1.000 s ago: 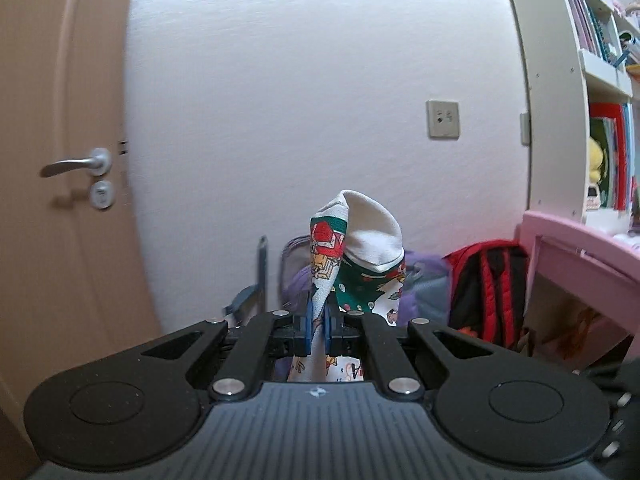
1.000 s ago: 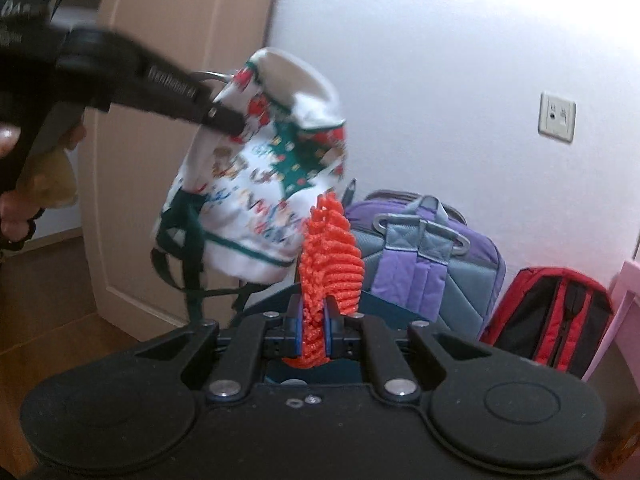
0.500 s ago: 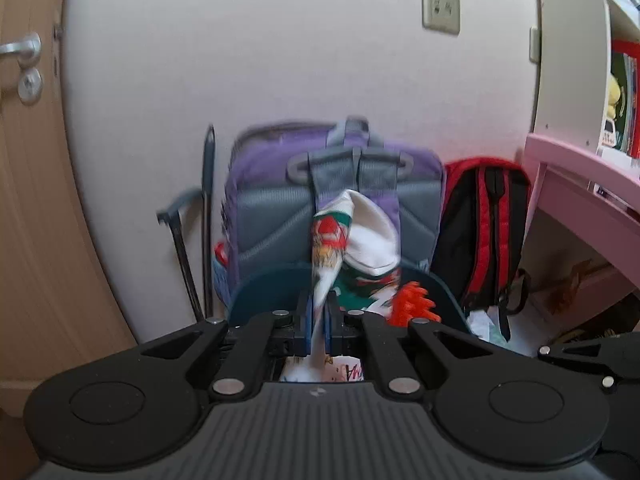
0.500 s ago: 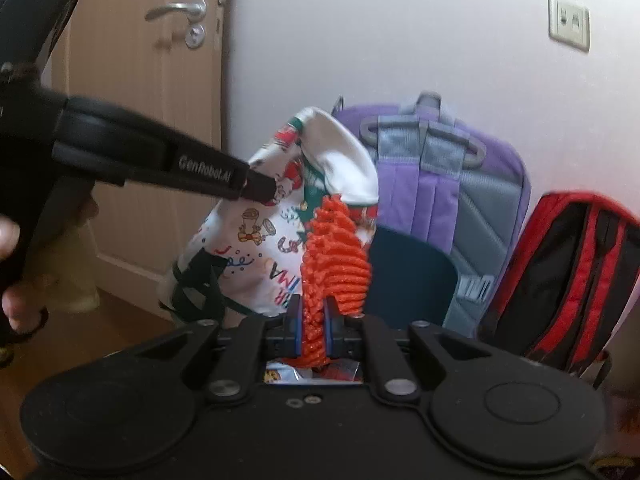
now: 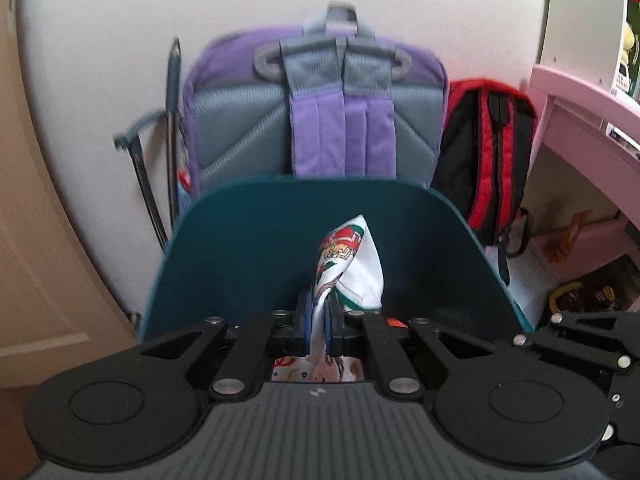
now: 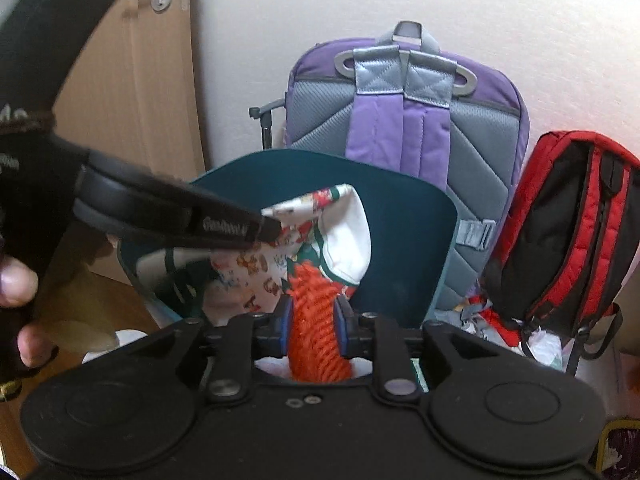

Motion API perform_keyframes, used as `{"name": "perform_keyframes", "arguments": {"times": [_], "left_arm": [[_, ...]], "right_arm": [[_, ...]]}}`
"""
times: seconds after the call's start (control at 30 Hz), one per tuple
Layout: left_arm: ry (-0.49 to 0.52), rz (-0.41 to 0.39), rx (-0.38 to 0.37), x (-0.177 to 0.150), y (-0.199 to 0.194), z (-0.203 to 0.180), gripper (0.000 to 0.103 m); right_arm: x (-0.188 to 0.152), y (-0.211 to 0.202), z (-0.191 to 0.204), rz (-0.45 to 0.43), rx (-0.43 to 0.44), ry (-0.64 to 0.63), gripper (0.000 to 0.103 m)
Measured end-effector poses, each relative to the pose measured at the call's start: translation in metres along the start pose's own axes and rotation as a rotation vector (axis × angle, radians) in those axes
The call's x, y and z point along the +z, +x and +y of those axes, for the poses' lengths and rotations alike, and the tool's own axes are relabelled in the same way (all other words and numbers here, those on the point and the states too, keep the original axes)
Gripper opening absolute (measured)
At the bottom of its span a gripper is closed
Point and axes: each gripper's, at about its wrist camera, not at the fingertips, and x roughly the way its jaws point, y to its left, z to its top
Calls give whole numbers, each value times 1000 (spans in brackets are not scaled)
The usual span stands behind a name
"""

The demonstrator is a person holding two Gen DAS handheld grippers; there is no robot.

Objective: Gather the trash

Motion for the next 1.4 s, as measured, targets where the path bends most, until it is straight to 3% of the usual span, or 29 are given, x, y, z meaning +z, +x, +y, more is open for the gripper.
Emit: {"name": "perform_keyframes", "arguments": {"times": [0.23,0.33,0.4,0.47,0.7,0.93,1.0,1.23,1.3,1.4], "left_arm": [[-19,35,-25,-15,0,0,14],[-26,21,-25,-17,-11,1,35],[-25,-3,-10,-18,-22,1,60],[-31,-27,-3,-19,-34,3,68],[-27,-63,12,-24,-73,2,68],[-25,-130,8,-33,-121,-2,68],[-17,-148,6,-37,-134,-4,75],[-10,-220,-11,-57,-181,-9,76],[-7,-239,-14,-63,-194,-10,82],[2,-267,-11,-75,-211,-13,84]], "right_arm": [[1,-8,-2,-12,-5,31,27],[0,-12,-1,-24,-8,38,35],[-2,-18,1,-35,-8,44,37],[-3,-23,4,-38,-11,45,39],[-5,-60,8,-99,-29,58,50],[-6,-102,8,-162,-13,94,52],[-8,-113,9,-177,-8,94,53],[-18,-153,17,-232,10,92,54],[-21,-162,18,-247,20,101,54],[-29,-176,20,-277,45,128,54]]}}
